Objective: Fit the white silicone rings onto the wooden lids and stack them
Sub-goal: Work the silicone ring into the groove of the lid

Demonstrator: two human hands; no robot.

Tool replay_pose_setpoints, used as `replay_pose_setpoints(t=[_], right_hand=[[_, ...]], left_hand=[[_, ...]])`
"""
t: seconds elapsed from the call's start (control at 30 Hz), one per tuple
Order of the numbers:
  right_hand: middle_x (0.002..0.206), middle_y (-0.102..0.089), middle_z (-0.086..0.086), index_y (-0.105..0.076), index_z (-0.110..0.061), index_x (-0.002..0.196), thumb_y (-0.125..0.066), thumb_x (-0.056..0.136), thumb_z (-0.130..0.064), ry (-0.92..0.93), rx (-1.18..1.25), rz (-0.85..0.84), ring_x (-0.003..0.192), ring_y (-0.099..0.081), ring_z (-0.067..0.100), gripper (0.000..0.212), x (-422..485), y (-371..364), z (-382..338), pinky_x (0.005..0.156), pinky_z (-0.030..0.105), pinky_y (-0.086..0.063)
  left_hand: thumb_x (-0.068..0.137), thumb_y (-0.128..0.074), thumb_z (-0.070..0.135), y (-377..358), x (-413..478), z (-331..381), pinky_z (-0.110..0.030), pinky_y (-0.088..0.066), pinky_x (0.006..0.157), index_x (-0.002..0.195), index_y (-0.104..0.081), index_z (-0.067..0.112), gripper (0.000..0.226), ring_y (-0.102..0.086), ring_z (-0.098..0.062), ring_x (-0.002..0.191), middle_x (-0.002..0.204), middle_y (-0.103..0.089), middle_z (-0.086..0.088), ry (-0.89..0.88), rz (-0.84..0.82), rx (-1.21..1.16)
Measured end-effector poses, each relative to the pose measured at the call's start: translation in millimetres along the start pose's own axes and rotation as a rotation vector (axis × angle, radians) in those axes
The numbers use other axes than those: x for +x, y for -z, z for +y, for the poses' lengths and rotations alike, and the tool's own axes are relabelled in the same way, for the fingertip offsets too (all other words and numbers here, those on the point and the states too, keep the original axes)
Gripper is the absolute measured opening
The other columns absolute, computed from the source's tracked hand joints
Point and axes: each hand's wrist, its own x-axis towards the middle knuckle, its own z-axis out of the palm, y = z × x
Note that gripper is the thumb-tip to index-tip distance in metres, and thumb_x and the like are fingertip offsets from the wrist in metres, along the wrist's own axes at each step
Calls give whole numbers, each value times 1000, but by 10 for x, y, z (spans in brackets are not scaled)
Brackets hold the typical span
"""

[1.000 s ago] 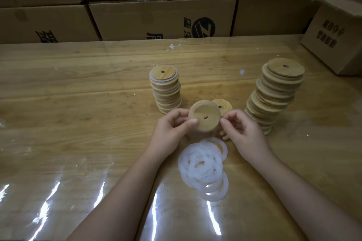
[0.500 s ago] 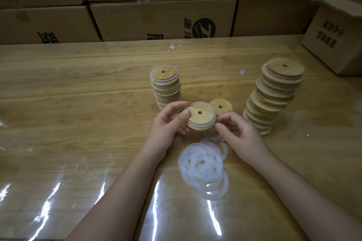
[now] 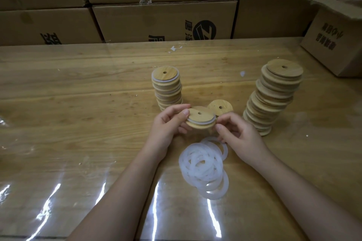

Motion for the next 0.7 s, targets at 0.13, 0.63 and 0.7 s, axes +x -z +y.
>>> replay_pose_setpoints(t=[0.13,0.63,0.7], right_hand=[[80,-65,-4,-60,-40,85,-60,88,-12,-15,-13,6,71,-63,21,28,7,-3,31,68,48,-53],[78,-68,-1,-61,-26,91,-59,89,-13,-68,-6,-24,70,-64,13,13,26,-5,32,71,41,-54],[78,-68,-1,-61,-24,91,-59,89,-12,-69,3,-24,70,-64,13,13,28,-6,30,70,39,-54]], left_hand=[[78,-69,24,15,3,75,-20,-52,60,100,-71,22,23,-60,-9,62,76,-68,-1,-58,20,-12],[89,-63,24,256,525,809,-12,-46,52,99,-65,25,10,-60,4,55,66,-65,10,-221,479,253],[89,-61,26,263,568,760,-14,-45,53,100,-64,24,12,-56,6,52,67,-63,8,-203,511,318]])
